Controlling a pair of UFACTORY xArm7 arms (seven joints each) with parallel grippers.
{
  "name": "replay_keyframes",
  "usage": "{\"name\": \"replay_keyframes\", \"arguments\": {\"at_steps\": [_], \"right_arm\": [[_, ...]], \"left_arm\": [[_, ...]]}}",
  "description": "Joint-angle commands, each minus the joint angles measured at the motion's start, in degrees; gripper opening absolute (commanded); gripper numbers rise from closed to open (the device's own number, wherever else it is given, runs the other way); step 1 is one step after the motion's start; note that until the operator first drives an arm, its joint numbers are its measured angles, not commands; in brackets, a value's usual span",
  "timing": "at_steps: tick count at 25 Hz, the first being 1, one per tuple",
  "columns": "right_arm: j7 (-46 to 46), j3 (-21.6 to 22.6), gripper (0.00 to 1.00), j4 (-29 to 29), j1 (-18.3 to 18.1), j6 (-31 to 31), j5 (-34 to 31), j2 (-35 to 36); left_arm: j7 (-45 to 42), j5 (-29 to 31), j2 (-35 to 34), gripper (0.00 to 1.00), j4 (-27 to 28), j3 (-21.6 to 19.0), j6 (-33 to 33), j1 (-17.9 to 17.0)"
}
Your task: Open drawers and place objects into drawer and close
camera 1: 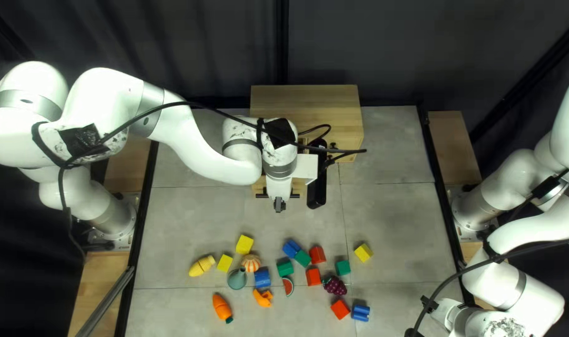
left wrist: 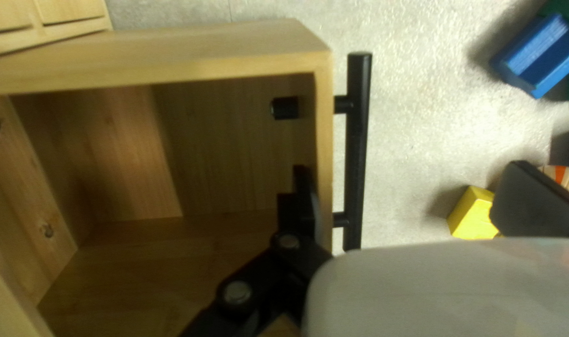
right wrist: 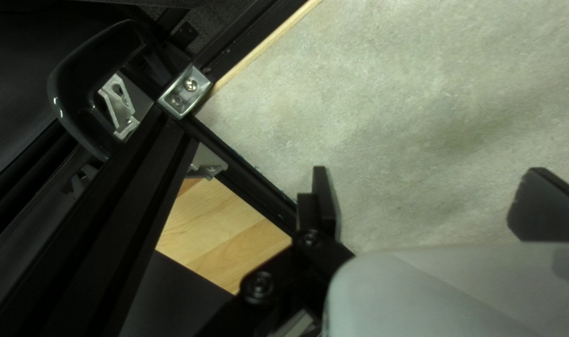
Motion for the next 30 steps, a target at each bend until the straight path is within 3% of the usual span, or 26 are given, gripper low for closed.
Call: {"name": "replay_keyframes", "arguments": {"at_steps": [1, 30], "right_arm": [[0.0, 0.0, 1.00, 0.0, 0.0, 0.0, 0.0, 0.0], [0.0, 0.0, 1.00, 0.0, 0.0, 0.0, 0.0, 0.0]], "left_arm": [[-0.4, -0.1, 0.1, 1.00, 0.0, -0.1, -0.2, -0.1], [-2.6, -0.4, -0.1, 1.00, -0.4, -1.1, -0.5, -1.5]]}}
